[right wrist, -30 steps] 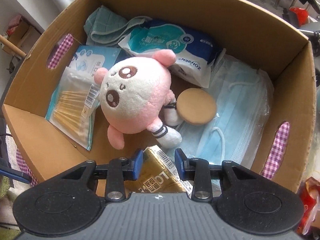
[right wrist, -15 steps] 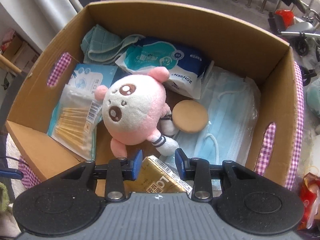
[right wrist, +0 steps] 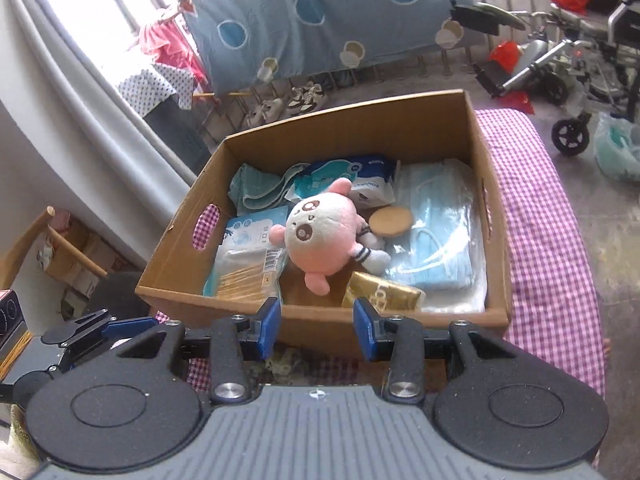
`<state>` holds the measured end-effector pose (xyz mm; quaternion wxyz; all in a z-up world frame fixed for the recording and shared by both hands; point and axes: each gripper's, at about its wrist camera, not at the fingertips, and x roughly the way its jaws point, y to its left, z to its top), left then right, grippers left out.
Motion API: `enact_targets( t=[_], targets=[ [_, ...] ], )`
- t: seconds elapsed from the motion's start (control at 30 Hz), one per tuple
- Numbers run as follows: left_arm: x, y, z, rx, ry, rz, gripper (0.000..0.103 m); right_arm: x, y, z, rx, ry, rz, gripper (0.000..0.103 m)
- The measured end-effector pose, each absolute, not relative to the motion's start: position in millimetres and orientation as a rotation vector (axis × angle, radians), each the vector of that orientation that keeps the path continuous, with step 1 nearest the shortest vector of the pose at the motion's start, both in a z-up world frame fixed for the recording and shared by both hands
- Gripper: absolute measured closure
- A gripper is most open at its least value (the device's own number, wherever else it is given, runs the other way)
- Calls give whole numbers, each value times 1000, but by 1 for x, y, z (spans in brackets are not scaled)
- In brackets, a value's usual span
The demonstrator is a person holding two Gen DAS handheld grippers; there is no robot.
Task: Organize soft objects
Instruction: 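Move the right gripper to the white tape roll and grasp it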
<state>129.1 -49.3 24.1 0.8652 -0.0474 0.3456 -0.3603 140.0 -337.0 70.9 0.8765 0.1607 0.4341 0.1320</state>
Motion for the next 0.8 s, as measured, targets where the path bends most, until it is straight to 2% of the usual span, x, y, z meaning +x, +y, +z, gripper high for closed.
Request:
enact_targets(
  t=[0.2,0.47,0.63,0.7,0.73,0.8],
  targets=[
    [117,-81,17,-11,722,-850,0,99,-348,33,460,895,169,60],
    [114,-156,-6,217,705,-975,2,100,-346,5,393,916,121,60],
    [119,-192,-25,335,693,-972,10,111,-341,-10,322,948,141,60],
    [122,-200,-32,368,703,-969,20,116,-340,-16,306,960,164,60],
    [123,-203,-36,386,708,-966,22,119,-340,-19,306,970,176,60],
    [126,-209,-41,419,713,-957,24,123,-341,-27,311,989,195,65]
  ],
)
